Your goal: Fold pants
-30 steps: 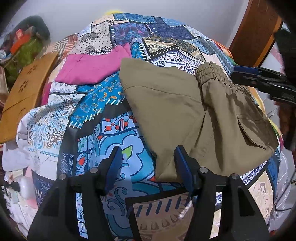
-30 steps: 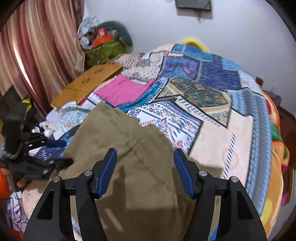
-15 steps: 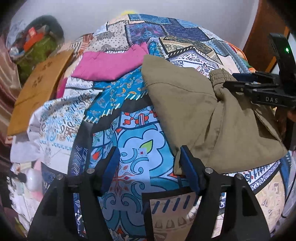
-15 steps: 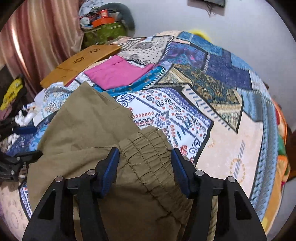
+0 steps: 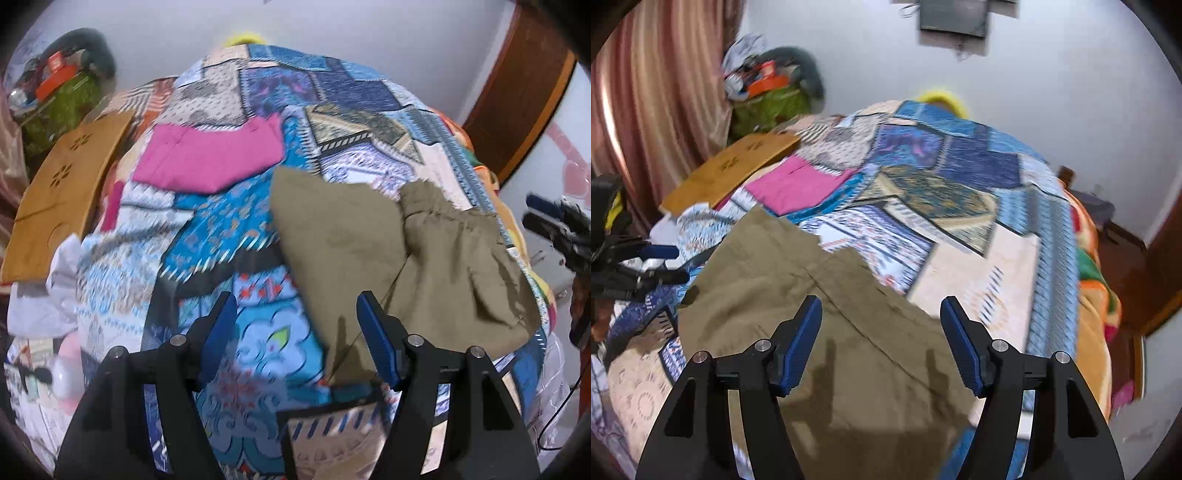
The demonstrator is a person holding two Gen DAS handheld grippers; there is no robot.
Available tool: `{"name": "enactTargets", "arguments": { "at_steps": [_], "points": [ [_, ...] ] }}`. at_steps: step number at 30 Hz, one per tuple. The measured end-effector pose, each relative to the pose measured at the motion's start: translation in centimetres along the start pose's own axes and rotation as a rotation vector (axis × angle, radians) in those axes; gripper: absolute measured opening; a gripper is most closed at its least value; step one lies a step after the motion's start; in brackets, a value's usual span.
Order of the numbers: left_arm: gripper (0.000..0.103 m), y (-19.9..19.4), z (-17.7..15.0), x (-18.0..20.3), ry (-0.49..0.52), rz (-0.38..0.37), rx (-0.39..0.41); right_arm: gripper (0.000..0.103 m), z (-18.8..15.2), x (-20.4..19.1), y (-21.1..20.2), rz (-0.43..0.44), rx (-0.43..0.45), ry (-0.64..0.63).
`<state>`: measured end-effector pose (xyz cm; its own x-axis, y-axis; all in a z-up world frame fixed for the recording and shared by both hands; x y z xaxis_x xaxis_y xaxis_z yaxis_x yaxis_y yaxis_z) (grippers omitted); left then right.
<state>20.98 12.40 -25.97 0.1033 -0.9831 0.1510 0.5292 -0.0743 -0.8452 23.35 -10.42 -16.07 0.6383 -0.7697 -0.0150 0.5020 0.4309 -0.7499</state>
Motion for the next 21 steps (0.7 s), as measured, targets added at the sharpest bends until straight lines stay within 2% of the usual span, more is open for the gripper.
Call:
{"name": "enactTargets", "arguments": {
  "at_steps": [6,11,14,18,21],
  "points": [
    [0.067,3.4,1.1,1.4,0.045,-0.011,-0.061,0.067,-4.3,3.9,-2.2,-0.031,-0.016,0.174],
    [0.067,6.0,0.7,2.0,0.037,-0.029,-0.099,0.068,-8.7,5.9,-0.7,-0.051,-0.103,0.295],
    [0.067,6.2,1.0,2.3,0.022,-0.063,-0.097,0.068,-10.4,6.5,0.7,-0.007,-0.144,0.381],
    [0.067,6.8,1.7,2.4,0.013,-0.078,-0.103,0.068,-10.9,6.6,1.5,0.076,-0.126,0.481],
    [0.060,6.9,2.0,2.6,0.004,-0.100,-0.103,0.068,-10.6,6.5,2.1,0.118,-0.110,0.527]
  ]
}}
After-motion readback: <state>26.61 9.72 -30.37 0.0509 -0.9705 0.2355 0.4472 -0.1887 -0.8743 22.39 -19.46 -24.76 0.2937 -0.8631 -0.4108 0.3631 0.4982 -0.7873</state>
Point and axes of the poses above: each gripper's, at about its wrist camera, not at the fingertips, and y roughly the way its jaws point, x to its right, z to its top, the point moved 6 cm from there along y, roughly the way its jaws point, and after that the axes turned 2 degrees about -y, right-handed, at the moved point
